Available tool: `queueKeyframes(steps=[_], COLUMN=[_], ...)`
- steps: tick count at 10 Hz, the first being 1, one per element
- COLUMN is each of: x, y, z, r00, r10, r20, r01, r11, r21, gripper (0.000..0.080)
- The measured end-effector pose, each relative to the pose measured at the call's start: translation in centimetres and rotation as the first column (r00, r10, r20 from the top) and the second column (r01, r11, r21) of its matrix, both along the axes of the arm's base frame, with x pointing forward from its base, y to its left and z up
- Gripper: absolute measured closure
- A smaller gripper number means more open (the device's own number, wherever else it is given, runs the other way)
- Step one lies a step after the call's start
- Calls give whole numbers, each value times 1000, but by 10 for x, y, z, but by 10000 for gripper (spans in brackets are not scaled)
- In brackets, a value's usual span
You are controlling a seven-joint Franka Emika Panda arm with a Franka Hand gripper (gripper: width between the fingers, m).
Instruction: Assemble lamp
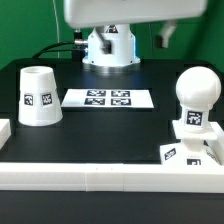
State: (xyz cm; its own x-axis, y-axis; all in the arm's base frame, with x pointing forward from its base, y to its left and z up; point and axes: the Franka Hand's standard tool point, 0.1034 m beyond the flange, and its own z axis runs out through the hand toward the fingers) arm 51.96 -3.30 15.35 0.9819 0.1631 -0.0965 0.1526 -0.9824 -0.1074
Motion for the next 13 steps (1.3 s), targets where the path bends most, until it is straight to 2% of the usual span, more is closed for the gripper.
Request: queueKeyframes(steps=[1,3,6,8,9,10,13], x=[-8,-6,-8,-39,-61,-75,-73], y=[-10,-6,-8,-33,-55,-72,-73], z=[-5,-4,-5,-12,-17,-18,-19], r00=[1000,1000,1000,1000,1000,999,999], r10=[-18,-11,-10,-6,-12,-34,-36], r20=[-1,1,2,-9,-21,-26,-28], r01=[18,11,10,6,12,34,36], r11=[1000,1000,1000,1000,1000,999,999], r21=[4,4,5,13,19,19,18], gripper=[101,101,101,101,101,101,101])
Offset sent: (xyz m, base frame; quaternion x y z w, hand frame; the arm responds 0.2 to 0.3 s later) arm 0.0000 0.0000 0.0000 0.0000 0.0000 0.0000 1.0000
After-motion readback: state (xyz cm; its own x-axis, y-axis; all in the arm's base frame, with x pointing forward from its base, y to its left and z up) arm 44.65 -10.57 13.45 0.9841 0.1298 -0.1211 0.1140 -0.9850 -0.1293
